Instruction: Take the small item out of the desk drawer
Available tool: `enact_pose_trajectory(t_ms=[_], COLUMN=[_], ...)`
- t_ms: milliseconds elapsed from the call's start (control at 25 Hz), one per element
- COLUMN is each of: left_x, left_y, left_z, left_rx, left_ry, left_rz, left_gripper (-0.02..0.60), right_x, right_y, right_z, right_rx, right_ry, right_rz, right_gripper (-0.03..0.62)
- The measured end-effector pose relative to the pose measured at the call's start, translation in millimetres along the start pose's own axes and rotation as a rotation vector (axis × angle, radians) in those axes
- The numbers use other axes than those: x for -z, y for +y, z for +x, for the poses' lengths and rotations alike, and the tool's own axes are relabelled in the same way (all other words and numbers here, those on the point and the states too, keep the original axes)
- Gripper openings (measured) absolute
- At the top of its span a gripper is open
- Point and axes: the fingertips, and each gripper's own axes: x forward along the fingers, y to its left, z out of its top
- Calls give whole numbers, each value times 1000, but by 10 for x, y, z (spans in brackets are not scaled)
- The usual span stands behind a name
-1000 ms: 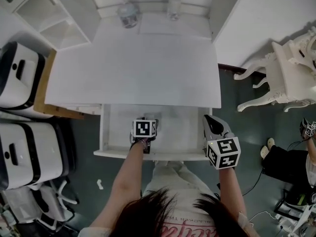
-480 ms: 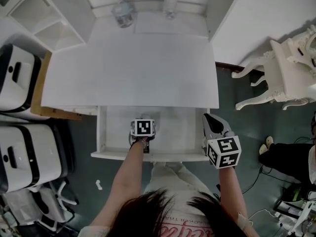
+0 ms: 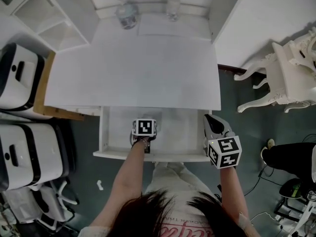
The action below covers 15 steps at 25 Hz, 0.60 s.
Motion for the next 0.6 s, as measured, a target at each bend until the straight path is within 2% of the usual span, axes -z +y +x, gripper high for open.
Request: enact_pose_trajectory(t_ms=[240, 320, 440, 480, 560, 600], left_x=[-110, -105, -182, -192, -178, -183], left_y=[91, 72, -17, -88, -319, -356], left_z=[-139, -182, -272, -299, -335, -361], left_rx=[-33, -22, 20, 56, 178, 202], left_ry=[-38, -34, -71, -79, -77, -80], left_rz=[17, 5, -3, -13, -57, -69], left_gripper=[187, 187, 187, 187, 187, 187], right_x=[-72, -100, -136, -152, -205, -238], right_y=[63, 74, 93, 99, 98, 95], right_z=[15, 13, 10, 4, -10, -16], right_rx=[-16, -21, -30, -32, -31, -30], right_ry=[-12, -15, -16, -18, -31, -40], right_rz=[-13, -20, -38, -44, -47, -44], right_gripper=[3, 3, 3, 3, 3, 3])
